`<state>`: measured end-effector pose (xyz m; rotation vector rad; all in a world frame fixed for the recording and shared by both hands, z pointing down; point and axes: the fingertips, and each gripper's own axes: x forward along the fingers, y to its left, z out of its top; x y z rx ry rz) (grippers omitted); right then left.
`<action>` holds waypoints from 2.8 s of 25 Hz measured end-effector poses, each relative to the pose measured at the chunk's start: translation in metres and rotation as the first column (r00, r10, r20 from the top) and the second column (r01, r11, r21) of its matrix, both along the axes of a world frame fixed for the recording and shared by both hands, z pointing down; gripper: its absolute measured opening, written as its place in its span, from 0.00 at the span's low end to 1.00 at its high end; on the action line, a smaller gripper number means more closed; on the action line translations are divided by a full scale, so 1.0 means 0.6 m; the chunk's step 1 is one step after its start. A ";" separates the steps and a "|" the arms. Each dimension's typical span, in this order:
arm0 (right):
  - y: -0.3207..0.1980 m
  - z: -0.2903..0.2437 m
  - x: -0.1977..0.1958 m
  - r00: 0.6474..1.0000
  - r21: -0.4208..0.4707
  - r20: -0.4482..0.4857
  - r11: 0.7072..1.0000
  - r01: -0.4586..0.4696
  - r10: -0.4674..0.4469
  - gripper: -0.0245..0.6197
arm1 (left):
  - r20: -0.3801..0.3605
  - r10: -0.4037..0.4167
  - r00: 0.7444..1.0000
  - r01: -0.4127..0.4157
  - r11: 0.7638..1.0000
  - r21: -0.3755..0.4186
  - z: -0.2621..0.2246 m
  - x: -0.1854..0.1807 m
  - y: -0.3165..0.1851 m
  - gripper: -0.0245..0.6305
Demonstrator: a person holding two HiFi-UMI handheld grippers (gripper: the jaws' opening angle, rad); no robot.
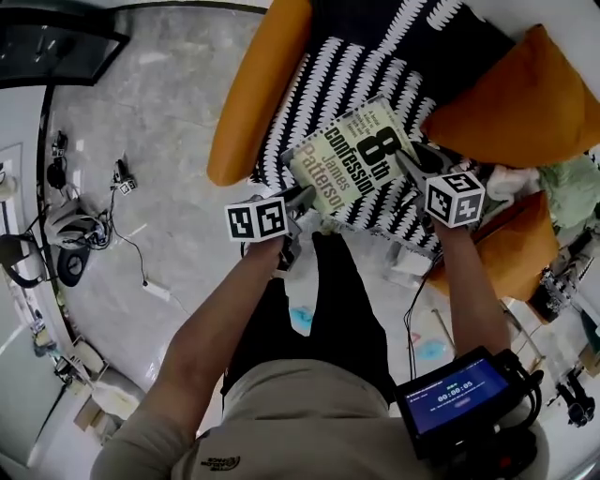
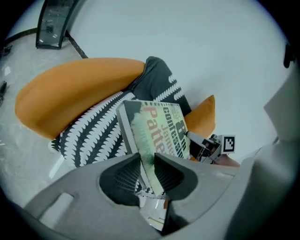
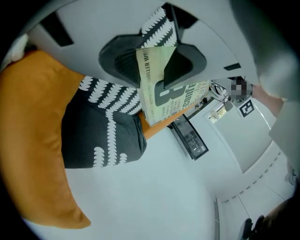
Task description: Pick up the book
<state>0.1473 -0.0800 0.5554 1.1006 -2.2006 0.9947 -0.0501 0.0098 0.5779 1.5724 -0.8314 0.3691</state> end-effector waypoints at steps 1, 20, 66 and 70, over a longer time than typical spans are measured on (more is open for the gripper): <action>0.004 -0.018 -0.007 1.000 0.006 0.008 1.000 -0.012 0.012 0.29 | 0.003 -0.002 1.000 0.002 1.000 0.011 -0.017 -0.009 0.001 0.19; 0.194 -0.357 -0.171 0.992 0.133 0.051 0.984 -0.118 0.112 0.25 | 0.003 0.078 0.997 -0.077 0.984 0.163 -0.339 -0.192 0.147 0.17; 0.447 -0.625 -0.342 0.984 0.307 0.077 0.935 -0.177 0.162 0.25 | -0.037 0.106 0.994 -0.091 0.952 0.291 -0.590 -0.368 0.372 0.17; 0.447 -0.624 -0.342 0.984 0.302 0.075 0.936 -0.178 0.163 0.25 | -0.038 0.110 0.993 -0.095 0.954 0.284 -0.588 -0.368 0.372 0.17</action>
